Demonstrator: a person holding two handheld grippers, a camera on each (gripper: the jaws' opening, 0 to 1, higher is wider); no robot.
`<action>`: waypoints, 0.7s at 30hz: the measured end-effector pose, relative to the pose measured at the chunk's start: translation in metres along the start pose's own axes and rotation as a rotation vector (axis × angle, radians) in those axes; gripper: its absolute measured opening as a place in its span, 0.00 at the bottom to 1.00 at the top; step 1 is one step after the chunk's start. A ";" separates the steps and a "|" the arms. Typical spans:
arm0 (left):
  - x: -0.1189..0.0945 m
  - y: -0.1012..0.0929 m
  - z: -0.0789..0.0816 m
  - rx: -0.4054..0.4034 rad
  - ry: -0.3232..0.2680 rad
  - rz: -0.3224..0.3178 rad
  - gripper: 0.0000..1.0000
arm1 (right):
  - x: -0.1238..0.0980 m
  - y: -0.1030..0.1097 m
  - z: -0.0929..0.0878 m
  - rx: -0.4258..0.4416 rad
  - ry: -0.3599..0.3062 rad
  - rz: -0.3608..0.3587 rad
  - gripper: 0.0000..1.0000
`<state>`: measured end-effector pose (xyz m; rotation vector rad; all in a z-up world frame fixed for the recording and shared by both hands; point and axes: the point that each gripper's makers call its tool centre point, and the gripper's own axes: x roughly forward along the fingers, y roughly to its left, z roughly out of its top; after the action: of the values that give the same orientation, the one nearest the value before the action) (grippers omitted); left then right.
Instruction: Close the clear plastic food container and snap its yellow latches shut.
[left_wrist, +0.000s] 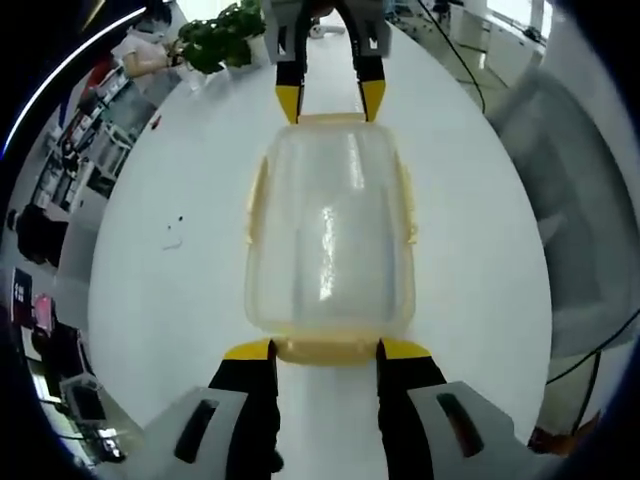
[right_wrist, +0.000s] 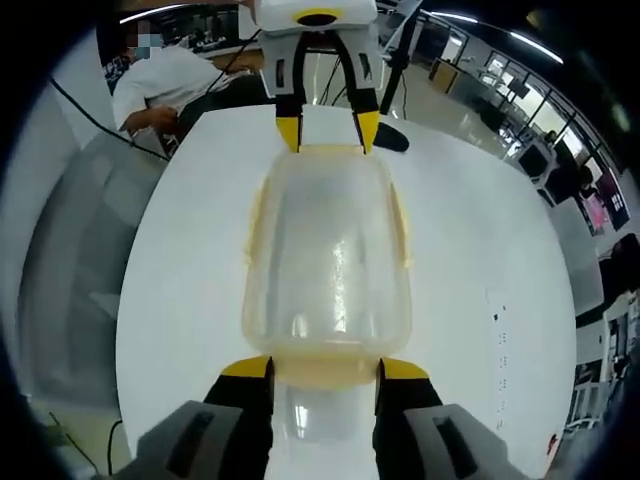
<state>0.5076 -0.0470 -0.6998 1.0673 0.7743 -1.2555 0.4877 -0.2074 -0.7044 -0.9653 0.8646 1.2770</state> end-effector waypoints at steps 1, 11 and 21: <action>0.001 0.001 0.004 -0.001 -0.004 -0.001 0.35 | -0.002 0.000 -0.004 0.003 0.001 0.002 0.37; 0.013 0.003 0.029 -0.015 -0.020 -0.008 0.35 | -0.012 -0.004 -0.030 0.000 0.008 0.006 0.37; 0.020 0.004 0.051 -0.024 -0.023 -0.019 0.35 | -0.020 -0.006 -0.052 0.004 0.008 0.018 0.37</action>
<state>0.5109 -0.1020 -0.6997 1.0266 0.7815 -1.2692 0.4919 -0.2636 -0.7050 -0.9619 0.8829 1.2871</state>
